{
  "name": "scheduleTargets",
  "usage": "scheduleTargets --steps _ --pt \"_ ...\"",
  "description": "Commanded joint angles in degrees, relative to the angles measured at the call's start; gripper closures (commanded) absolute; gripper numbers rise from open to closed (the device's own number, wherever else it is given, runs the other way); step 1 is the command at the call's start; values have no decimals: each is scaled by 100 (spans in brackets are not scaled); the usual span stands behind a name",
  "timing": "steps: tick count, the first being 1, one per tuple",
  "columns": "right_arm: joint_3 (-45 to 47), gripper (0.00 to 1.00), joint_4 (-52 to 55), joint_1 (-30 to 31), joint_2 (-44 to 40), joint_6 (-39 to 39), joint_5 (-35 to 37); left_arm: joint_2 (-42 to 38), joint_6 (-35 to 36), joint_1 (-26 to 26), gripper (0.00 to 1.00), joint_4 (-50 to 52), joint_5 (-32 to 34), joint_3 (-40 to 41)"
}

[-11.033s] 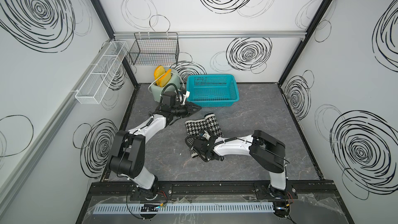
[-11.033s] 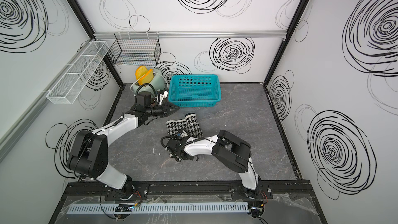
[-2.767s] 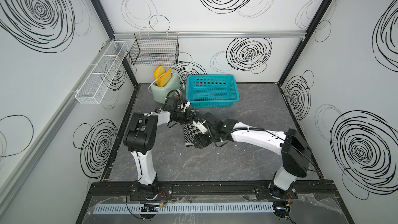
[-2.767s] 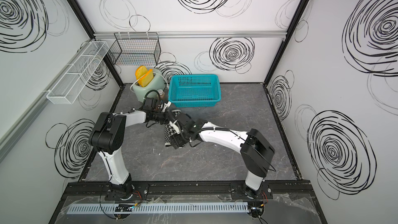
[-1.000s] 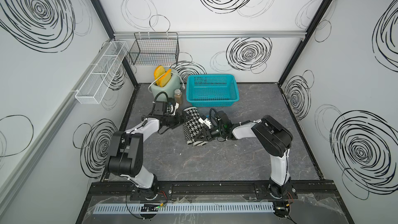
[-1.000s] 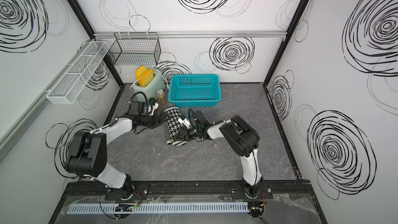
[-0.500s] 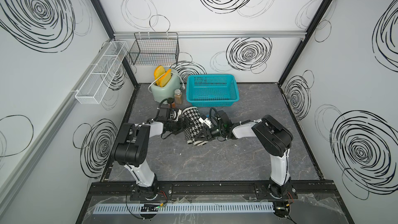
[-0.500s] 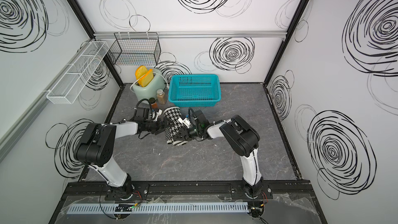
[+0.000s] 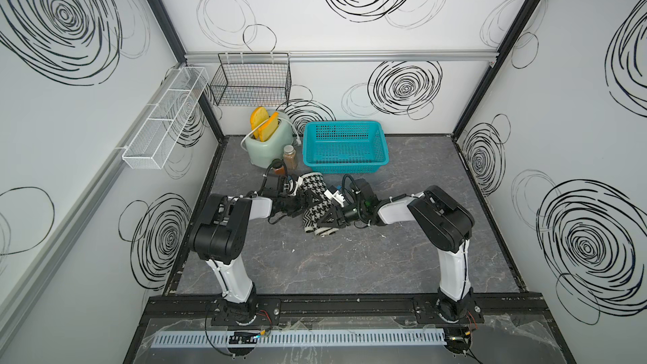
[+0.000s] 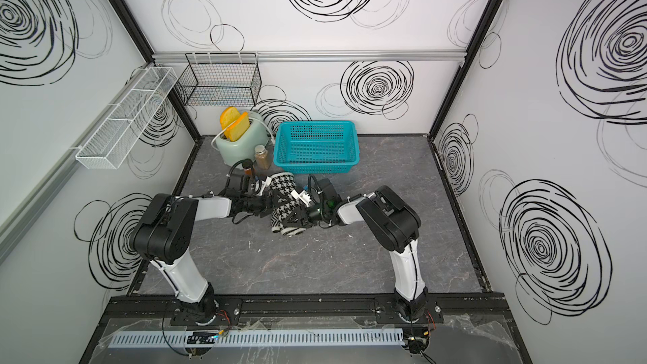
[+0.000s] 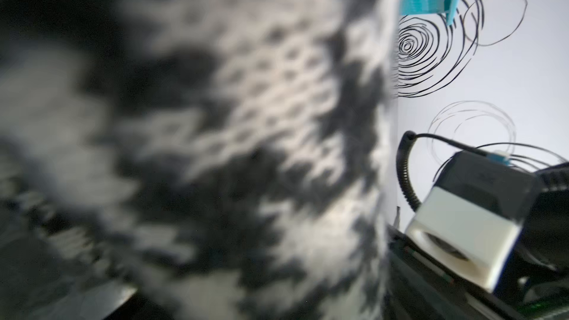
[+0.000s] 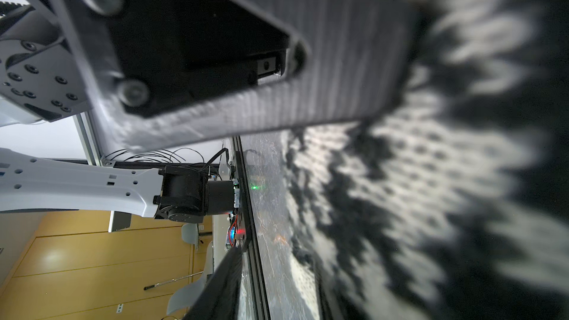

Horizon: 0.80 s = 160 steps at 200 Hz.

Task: Roll up the scarf and place it into the basket
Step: Pick up the scarf at the center of the board.

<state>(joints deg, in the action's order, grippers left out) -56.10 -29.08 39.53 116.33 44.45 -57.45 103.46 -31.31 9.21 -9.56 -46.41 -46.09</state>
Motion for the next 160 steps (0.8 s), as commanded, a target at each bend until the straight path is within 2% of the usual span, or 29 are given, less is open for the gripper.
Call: scheduleTargets --steps 1,6,17,36,46,62,85,104,112,139,160 --pt "137 58 136 -77 201 90 244 251 108 61 26 421 267 -6" --pt "146 57 110 -77 203 102 237 262 111 63 33 428 272 -13" --pt "172 57 38 -85 192 141 200 275 129 70 56 431 275 -6" --pt "201 54 33 -77 169 139 134 250 134 80 79 394 204 16" --pt "216 50 96 -77 125 97 128 193 125 97 100 394 179 21" --pt "209 38 416 -43 -12 -114 150 45 133 114 100 407 125 30" --pt "15 26 1674 44 -589 -967 464 -336 334 138 100 772 171 5" --pt "-254 7 3017 64 -1246 -1658 1045 -820 506 142 100 1180 211 27" --pt "-421 2 3605 78 -1563 -1934 1475 -1032 557 148 100 1321 195 53" --pt "-986 1 4977 -63 -2526 -2299 2962 -1776 540 206 100 1637 159 70" --pt "-1645 1 5870 -353 -2844 -2298 3795 -2494 487 321 100 2129 308 -98"
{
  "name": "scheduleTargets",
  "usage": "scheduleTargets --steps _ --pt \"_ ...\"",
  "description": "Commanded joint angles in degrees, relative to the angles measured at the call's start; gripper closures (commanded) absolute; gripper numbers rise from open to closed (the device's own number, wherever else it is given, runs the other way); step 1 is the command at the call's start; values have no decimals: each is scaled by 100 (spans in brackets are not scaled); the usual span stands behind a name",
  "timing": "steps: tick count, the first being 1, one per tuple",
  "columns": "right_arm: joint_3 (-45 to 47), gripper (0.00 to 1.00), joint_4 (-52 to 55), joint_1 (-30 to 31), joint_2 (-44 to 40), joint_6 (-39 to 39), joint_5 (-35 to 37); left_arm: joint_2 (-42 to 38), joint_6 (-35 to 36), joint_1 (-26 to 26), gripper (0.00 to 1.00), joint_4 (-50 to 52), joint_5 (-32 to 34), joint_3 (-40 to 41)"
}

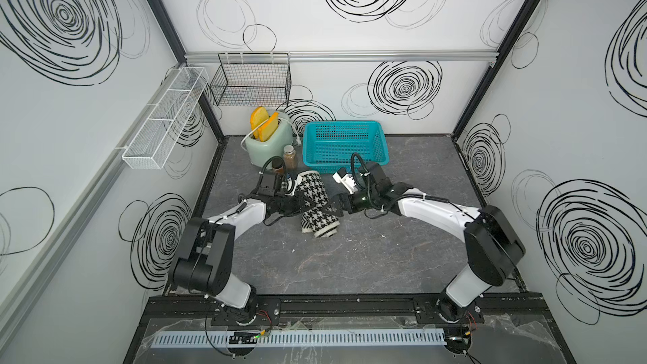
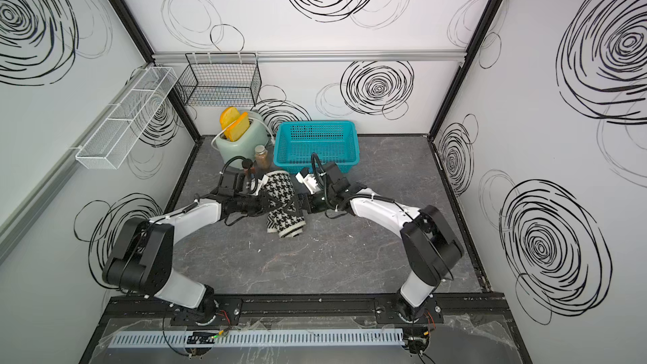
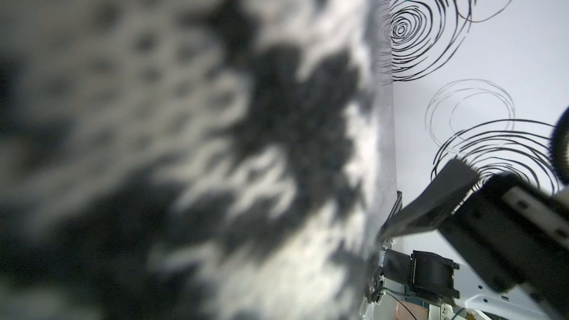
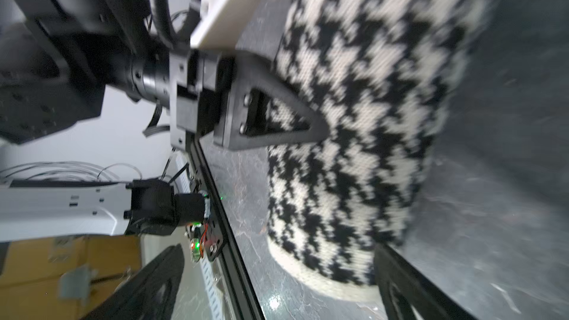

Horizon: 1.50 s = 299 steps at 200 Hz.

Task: Roll up the scarf and place it into the basket
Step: Pick up the scarf at the center of the board, then adjust the basket at the center of the board.

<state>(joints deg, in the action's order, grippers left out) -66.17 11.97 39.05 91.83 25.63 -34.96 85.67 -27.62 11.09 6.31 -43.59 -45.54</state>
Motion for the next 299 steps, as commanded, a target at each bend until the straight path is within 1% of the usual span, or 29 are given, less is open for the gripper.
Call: scheduleTargets --steps 1,13,23,36,48,52,73,91,109,127,146,161,171,184,203,221,243,268,299 --pt "-675 1 1814 -316 -403 -417 1572 -752 108 140 100 549 22 -164" --pt "-1032 1 2151 -460 -500 -444 1846 -1065 -64 257 100 660 75 -391" --pt "-1209 1 2321 -529 -582 -462 2045 -1158 -140 388 100 786 186 -760" --pt "-1339 1 2472 -600 -669 -541 2179 -1039 -244 547 100 843 350 -1379" --pt "-1331 1 2548 -641 -777 -641 2191 -707 -302 673 100 797 459 -2057" --pt "-1304 1 2577 -653 -811 -666 2202 -477 -262 704 100 869 502 -2250" --pt "-1128 1 2778 -809 -1157 -692 2115 582 191 830 100 1494 799 -3858" --pt "-841 1 2850 -850 -1716 -696 2274 1516 674 855 100 1826 1038 -5107" --pt "-653 1 3056 -940 -2267 -753 2372 2427 997 869 100 2100 1355 -6365" --pt "-719 1 3541 -1063 -2595 -885 2511 3383 1129 850 100 2280 1481 -7578" --pt "-781 1 3918 -1160 -2835 -1000 2766 4493 1137 813 100 2743 1676 -9096" --pt "-801 1 4036 -1231 -2979 -1072 2888 5172 1037 790 100 2844 1753 -9871" --pt "-786 1 4050 -1276 -3030 -1071 2948 5412 941 777 100 2717 1766 -10017" --pt "-736 1 4019 -1328 -3027 -1072 2935 5563 912 763 100 2539 1802 -9948" --pt "-658 1 3992 -1347 -3004 -1069 2921 5709 973 715 100 2548 1978 -9877" --pt "-496 1 3913 -1381 -3037 -1060 2909 5831 1087 655 100 2696 2143 -9844" --pt "-354 1 3793 -1482 -3040 -1059 2794 5924 1273 591 100 3037 2510 -9825" --pt "-266 1 3703 -1613 -2970 -1121 2684 5953 1344 509 100 3241 2766 -9640" --pt "-119 1 3646 -1793 -3013 -1161 2535 6148 1387 429 100 3285 2925 -9743"
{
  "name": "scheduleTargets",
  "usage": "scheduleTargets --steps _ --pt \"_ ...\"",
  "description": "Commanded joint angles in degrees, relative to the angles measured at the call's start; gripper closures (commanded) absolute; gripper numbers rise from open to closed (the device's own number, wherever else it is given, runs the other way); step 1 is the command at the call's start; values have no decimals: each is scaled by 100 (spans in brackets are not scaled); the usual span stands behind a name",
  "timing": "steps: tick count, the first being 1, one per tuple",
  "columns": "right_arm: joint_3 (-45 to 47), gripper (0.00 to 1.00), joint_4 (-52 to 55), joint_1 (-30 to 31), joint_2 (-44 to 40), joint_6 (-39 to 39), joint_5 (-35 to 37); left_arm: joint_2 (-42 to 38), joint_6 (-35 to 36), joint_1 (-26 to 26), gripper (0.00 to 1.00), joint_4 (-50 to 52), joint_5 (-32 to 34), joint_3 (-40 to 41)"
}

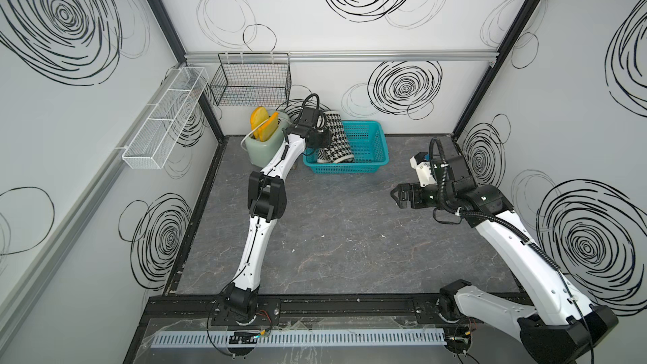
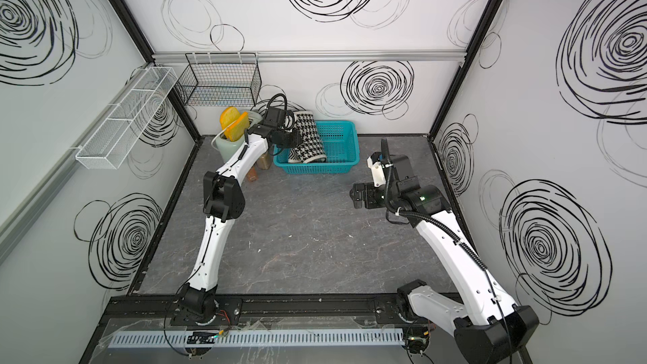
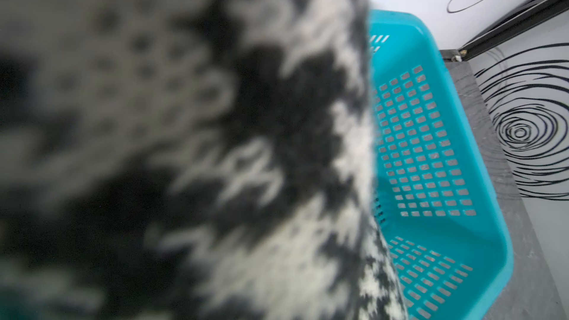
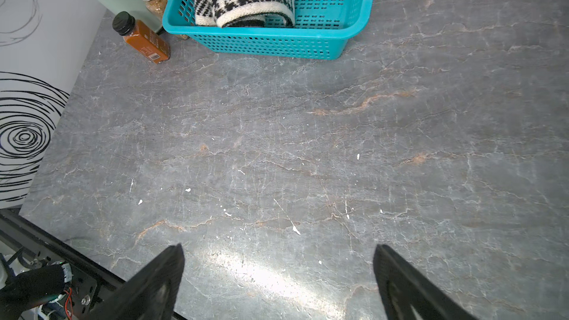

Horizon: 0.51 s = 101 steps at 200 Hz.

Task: Roll up the scarf and place it into the basket
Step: Adjust the basket at the center of the board.

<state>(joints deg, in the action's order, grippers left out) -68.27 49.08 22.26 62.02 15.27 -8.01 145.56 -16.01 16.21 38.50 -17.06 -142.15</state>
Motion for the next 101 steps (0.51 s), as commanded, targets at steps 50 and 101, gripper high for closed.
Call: scheduleTargets --steps 50,101 --pt "242 1 -38 -370 -168 -163 -308 495 186 -100 100 125 298 -125" --pt "333 1 -173 -503 -123 -147 -454 728 116 -101 100 114 132 -87"
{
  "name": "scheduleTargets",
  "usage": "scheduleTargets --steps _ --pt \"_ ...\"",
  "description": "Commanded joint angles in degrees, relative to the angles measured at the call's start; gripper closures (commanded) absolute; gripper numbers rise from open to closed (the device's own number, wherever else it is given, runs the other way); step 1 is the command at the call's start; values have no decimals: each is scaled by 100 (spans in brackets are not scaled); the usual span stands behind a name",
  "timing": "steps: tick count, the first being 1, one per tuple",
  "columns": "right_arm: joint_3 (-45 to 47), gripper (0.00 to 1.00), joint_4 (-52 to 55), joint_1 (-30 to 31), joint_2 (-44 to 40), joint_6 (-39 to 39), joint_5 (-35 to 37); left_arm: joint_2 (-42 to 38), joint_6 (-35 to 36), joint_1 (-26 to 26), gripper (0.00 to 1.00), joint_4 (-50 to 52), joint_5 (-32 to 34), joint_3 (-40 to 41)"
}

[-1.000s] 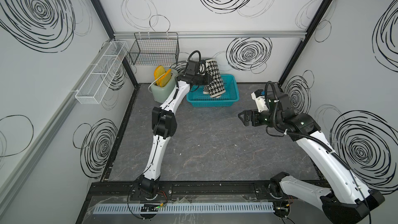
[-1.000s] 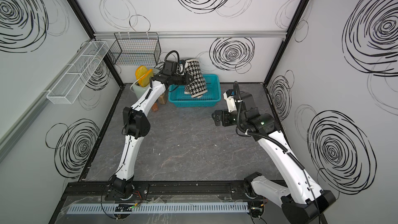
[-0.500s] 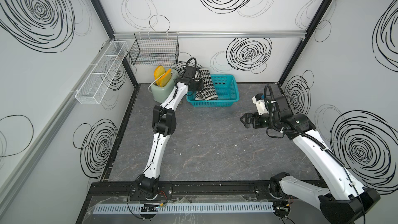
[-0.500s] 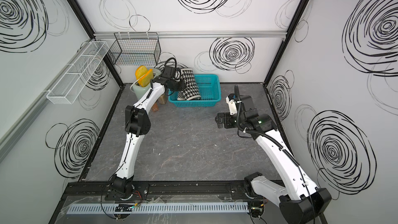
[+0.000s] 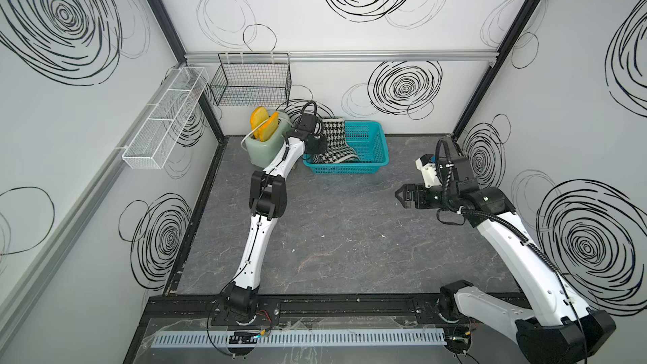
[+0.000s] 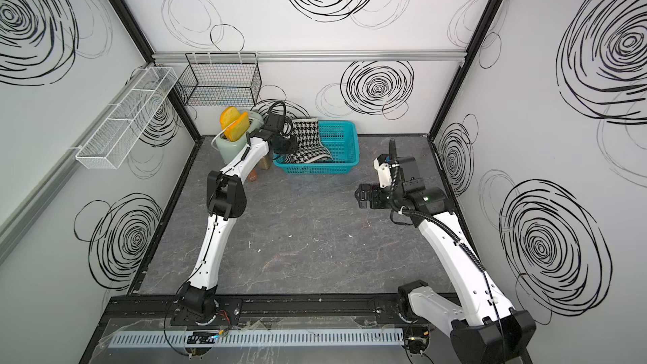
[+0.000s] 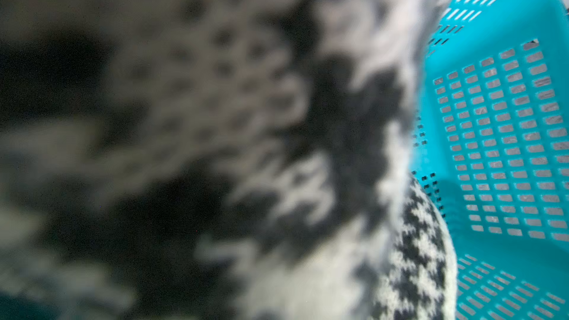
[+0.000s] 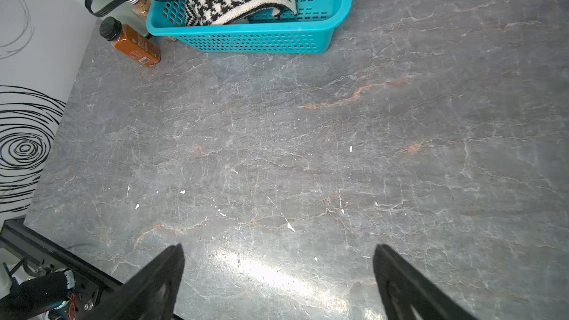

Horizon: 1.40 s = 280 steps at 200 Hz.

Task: Roll up the scarf and place it into the basket
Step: Adjust the basket at the center of the board.

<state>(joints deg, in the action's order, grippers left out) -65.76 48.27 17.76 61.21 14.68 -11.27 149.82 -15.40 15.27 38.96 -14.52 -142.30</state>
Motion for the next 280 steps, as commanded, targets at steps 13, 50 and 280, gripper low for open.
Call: scheduleTargets --steps 13,50,280 --pt "121 1 -120 -70 -52 -83 -138 343 54 -38 100 72 -203 -68" --pt "160 1 -237 -207 -5 -58 -223 317 158 24 100 184 -304 -90" --pt "190 1 -1055 -445 -468 116 -558 -2616 -158 12 100 2035 662 1468"
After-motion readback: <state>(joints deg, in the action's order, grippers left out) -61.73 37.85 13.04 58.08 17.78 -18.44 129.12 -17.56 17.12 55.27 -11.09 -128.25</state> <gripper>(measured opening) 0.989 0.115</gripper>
